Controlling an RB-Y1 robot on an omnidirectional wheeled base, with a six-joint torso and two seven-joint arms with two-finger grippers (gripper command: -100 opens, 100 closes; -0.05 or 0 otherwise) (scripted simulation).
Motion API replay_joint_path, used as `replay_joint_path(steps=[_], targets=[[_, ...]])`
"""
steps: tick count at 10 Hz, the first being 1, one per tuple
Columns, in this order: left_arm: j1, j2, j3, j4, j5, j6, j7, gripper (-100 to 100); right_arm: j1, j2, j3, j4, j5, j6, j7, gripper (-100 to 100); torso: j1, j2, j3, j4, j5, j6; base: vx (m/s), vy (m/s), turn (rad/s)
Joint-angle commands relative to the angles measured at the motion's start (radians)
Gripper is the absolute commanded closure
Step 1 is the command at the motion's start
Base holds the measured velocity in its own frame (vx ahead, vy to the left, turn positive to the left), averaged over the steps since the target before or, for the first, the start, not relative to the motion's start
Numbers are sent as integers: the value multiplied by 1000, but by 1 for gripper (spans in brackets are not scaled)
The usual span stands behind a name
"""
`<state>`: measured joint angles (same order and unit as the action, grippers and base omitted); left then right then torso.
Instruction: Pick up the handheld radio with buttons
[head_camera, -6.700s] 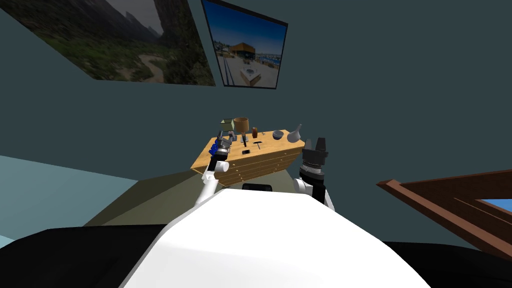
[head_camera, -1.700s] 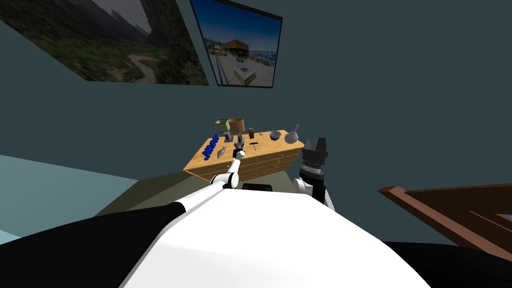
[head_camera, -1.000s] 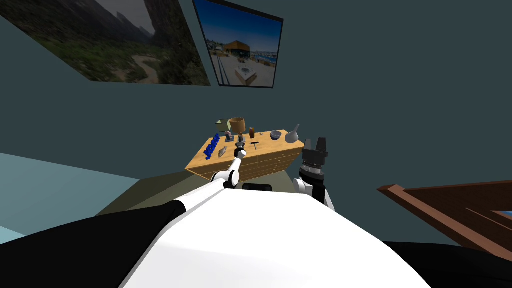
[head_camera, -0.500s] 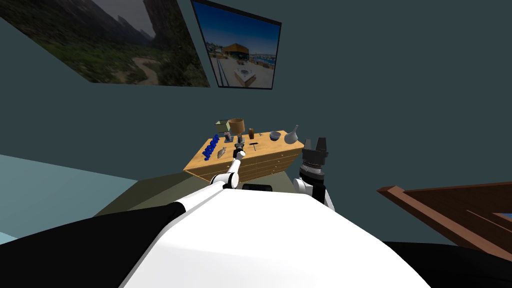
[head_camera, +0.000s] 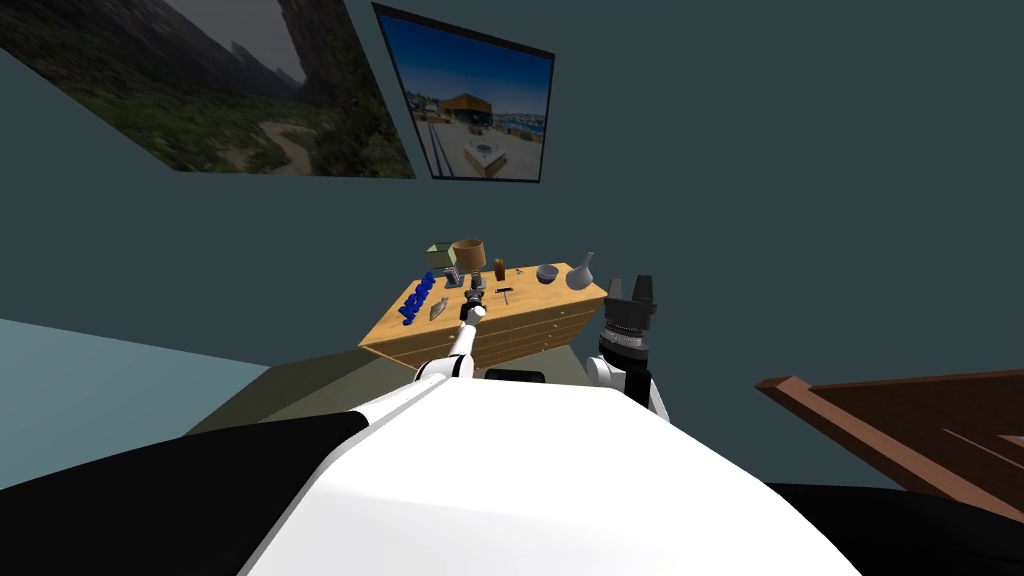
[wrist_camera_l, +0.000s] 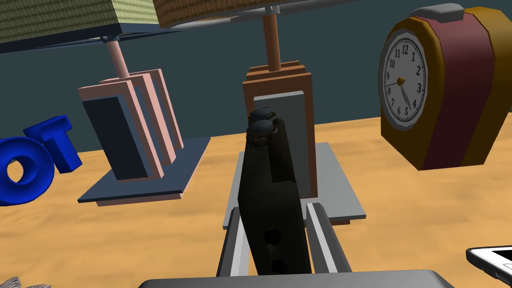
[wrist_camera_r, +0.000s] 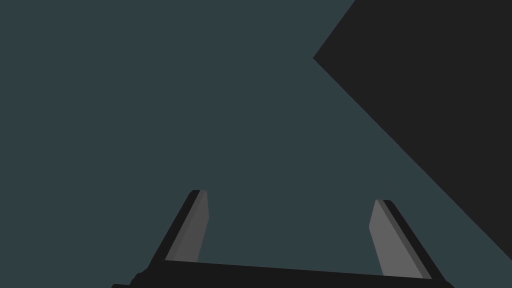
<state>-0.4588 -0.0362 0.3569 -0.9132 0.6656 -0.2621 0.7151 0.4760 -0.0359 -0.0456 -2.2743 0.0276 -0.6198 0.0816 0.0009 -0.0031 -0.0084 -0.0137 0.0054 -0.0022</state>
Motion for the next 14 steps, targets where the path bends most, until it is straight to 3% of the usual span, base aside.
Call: replay_joint_path(steps=[1, 3, 6, 7, 8, 11, 13, 14], targets=[[50, 2, -7, -50, 10, 40, 3, 100, 0, 0, 0, 0, 0, 0, 0, 0, 0, 0, 0, 0, 0, 0, 36, -48, -20], [75, 2, -7, -108, 10, 40, 3, 100, 0, 0, 0, 0, 0, 0, 0, 0, -1, -1, -1, -2, 1, 0, 28, -36, 1], [171, 8, -20, -215, 29, 111, 9, 100, 0, 0, 0, 0, 0, 0, 0, 0, 0, 0, -2, -3, 2, -1, 48, -50, -10], [200, 8, -20, -242, 29, 111, 9, 100, 0, 0, 0, 0, 0, 0, 0, 0, -1, -2, -3, -4, 2, 0, 59, -46, -6], [200, 8, -20, -262, 29, 111, 9, 100, 0, 0, 0, 0, 0, 0, 0, 0, -1, -1, -4, -7, 4, 0, 17, -16, -3], [302, 14, -34, -376, 49, 181, 16, 100, 0, 0, 0, 0, 0, 0, 0, 0, 0, 0, -4, -8, 5, 0, 43, -47, -12], [326, 14, -34, -433, 49, 181, 16, 100, 0, 0, 0, 0, 0, 0, 0, 0, 0, -1, -5, -9, 5, 0, 36, -35, -1], [370, 17, -41, -465, 58, 216, 19, 100, 0, 0, 0, 0, 0, 0, 0, 0, 1, 0, -4, -8, 5, 0, 43, -35, -20]])
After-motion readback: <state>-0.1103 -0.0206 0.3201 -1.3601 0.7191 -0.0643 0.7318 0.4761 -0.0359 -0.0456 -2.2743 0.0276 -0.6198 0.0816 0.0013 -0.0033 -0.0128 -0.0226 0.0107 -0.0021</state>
